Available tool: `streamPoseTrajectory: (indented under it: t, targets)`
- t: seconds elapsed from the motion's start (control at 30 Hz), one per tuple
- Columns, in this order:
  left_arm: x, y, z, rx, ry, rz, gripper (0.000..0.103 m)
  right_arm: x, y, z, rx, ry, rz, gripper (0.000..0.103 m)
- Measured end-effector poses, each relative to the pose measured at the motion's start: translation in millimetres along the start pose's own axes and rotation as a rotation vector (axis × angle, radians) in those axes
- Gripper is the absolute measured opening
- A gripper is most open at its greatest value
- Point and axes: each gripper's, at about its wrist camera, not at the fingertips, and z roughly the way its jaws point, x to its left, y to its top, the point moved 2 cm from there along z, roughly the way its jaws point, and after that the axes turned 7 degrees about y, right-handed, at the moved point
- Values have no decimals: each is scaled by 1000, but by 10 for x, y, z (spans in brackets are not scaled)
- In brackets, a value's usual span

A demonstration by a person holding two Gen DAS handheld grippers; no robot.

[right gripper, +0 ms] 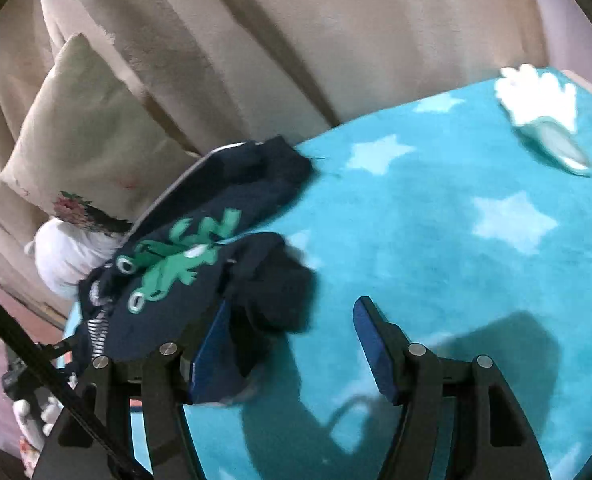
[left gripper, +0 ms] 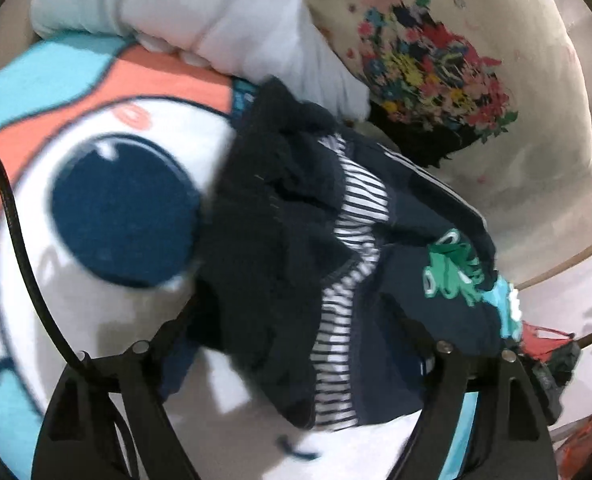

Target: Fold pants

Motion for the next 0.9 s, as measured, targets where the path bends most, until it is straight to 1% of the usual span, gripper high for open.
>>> streamPoseTrajectory:
  t: [0.03,0.07,0.1,0.13,0.17,0.2,0.23,0.27,0.3,0.37,0.43,0.53,0.67,0.73,0.83,0.9]
  targets:
    - [-36,8,22,-10,1,-8,78,46,2,58,10,16,8,68]
    - [-66,10,51,-6,2,-14,56,95,0,150,21,27,14,68]
    - [-91,9,87,12,-4,-14,36,152,-3,206,5,26,2,69]
    - [-96,0,137,48,-26,-20,25,207,10,263,2,26,-10,68]
    - [-94,-10,163,54,-39,-39,24,249,14,294,5,31,-16,64]
    - [-101,-19,143,38,-23,-37,24,286,16,316,14,47,-23,37]
    - [-109,-26,88,22,-7,-26,22,314,12,354,38,77,-23,24]
    - [-101,-30,5,4,-3,-26,21,345,-7,392,70,109,-15,23]
    - [-89,-30,-62,-10,1,-24,21,360,-25,375,66,112,-17,20]
    - [-49,-22,-264,-49,4,-19,21,439,-56,278,52,122,-40,18]
    - [-1,-51,-461,-68,-30,-12,21,477,-76,164,40,134,-43,18]
    - [105,-131,-668,-89,-45,-11,21,547,-101,-48,16,138,-60,17]
    - [284,-308,-761,-76,-40,-42,21,583,-192,-303,3,161,-58,17]
    - [354,-425,-728,-59,-29,-51,21,555,-262,-365,9,152,-61,17]
    - [408,-599,-625,-12,-17,-45,24,419,-436,-441,27,129,-40,17]
    - [414,-667,-601,-8,-1,-26,26,317,-536,-459,40,106,-27,18]
